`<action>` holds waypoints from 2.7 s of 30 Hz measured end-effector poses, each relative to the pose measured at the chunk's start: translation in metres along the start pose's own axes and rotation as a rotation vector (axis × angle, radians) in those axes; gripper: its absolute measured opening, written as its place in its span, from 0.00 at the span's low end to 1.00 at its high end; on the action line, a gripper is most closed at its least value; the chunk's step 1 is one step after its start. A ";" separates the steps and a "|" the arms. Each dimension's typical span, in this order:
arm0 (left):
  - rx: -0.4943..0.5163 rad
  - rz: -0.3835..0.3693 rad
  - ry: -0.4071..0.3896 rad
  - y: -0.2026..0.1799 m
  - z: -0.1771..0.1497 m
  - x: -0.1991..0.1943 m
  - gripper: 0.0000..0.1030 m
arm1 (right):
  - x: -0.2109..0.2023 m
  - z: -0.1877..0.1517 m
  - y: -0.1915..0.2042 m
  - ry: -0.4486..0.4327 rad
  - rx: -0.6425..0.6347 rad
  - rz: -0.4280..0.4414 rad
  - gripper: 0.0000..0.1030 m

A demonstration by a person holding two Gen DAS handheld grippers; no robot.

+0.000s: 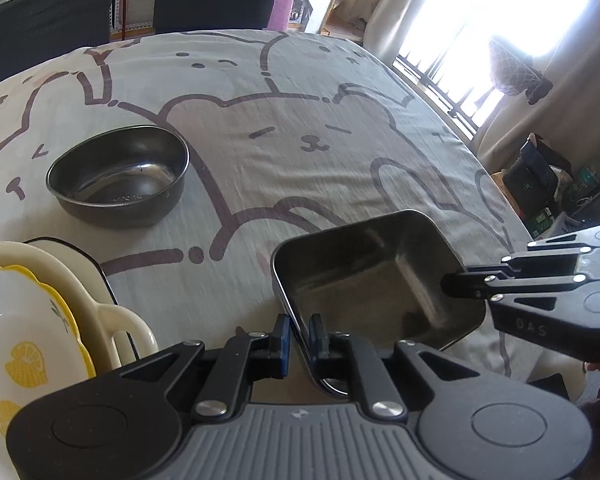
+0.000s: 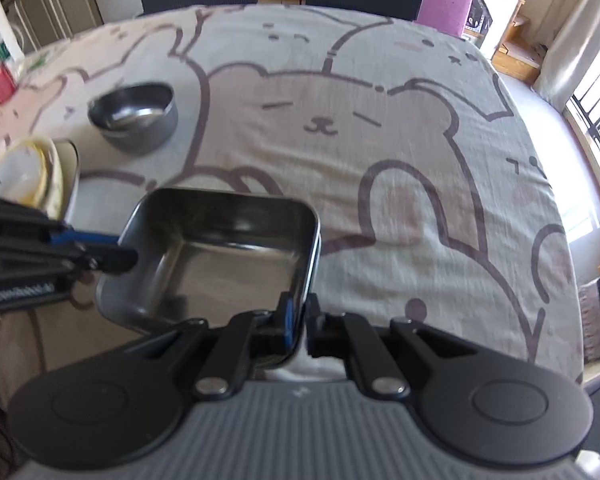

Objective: Organize plates and bowls
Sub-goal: 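Lower the small steel box into the large tray and open both tools, then move both tools to the round steel bowl and grip its rim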

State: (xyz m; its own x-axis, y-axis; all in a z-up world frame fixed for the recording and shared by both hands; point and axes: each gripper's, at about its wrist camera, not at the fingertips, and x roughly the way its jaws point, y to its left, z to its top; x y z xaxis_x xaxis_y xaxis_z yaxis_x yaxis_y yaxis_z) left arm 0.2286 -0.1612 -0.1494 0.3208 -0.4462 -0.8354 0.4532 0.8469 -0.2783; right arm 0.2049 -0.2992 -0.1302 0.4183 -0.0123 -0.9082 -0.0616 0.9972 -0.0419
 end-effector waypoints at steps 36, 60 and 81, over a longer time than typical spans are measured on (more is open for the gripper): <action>-0.023 -0.018 0.021 0.007 0.006 0.012 0.15 | 0.039 0.013 -0.029 0.020 0.089 0.080 0.09; -0.024 0.106 -0.275 0.057 0.055 -0.077 1.00 | -0.029 0.040 -0.029 -0.292 0.209 0.105 1.00; -0.250 0.128 -0.188 0.152 0.081 -0.047 0.55 | 0.054 0.150 0.064 -0.182 0.289 0.124 0.86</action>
State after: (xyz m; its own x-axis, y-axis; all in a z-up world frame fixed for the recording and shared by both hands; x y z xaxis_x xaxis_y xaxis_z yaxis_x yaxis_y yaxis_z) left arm 0.3499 -0.0345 -0.1138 0.5206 -0.3575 -0.7753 0.1884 0.9338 -0.3041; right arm 0.3594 -0.2255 -0.1197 0.5799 0.0978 -0.8088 0.1252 0.9703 0.2071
